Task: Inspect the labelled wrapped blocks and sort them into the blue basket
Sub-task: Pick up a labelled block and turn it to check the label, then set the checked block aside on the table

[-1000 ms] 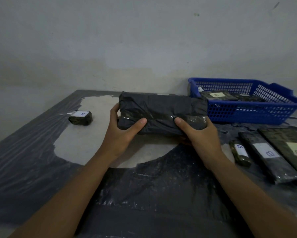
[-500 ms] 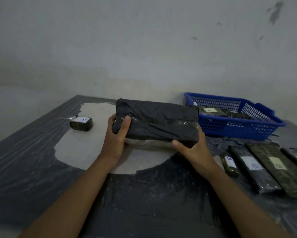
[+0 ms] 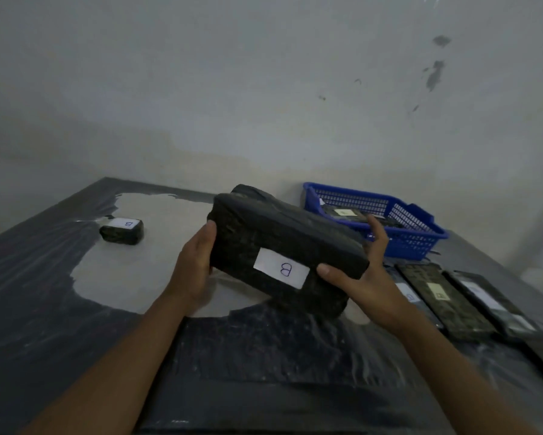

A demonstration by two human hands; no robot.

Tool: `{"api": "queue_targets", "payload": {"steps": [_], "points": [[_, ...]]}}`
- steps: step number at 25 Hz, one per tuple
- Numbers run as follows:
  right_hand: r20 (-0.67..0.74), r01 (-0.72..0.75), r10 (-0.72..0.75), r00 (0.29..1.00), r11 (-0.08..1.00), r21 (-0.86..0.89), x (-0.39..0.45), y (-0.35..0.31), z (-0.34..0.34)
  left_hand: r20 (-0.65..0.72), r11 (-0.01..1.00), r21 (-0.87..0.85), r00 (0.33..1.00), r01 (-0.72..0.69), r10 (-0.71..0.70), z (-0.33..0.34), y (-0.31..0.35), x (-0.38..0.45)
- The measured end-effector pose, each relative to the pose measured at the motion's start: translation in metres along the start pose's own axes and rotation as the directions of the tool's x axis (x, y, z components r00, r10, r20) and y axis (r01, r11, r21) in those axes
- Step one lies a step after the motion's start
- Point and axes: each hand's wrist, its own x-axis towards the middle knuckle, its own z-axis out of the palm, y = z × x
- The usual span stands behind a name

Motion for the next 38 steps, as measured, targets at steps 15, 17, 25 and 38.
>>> {"api": "queue_targets", "payload": {"steps": [15, 17, 25, 38], "points": [[-0.295, -0.220, 0.148, 0.944, 0.948, -0.229, -0.076, 0.035, 0.000, 0.423, 0.842, 0.505, 0.905, -0.188, -0.051, 0.046, 0.014, -0.033], [-0.359, -0.260, 0.197, 0.912, 0.956, -0.136, -0.078, 0.044, 0.002, 0.430, 0.916, 0.398, 0.892, -0.049, -0.139, 0.073, 0.024, -0.039], [-0.453, -0.225, 0.250, 0.856, 0.968, 0.108, -0.078, 0.053, -0.002, 0.461, 0.965, 0.245, 0.865, 0.090, -0.198, 0.147, 0.023, -0.036], [-0.559, -0.070, 0.238, 0.794, 0.950, 0.305, -0.075, 0.064, -0.007, 0.413, 0.946, 0.302, 0.878, 0.118, -0.242, 0.177, 0.007, -0.013]]}}
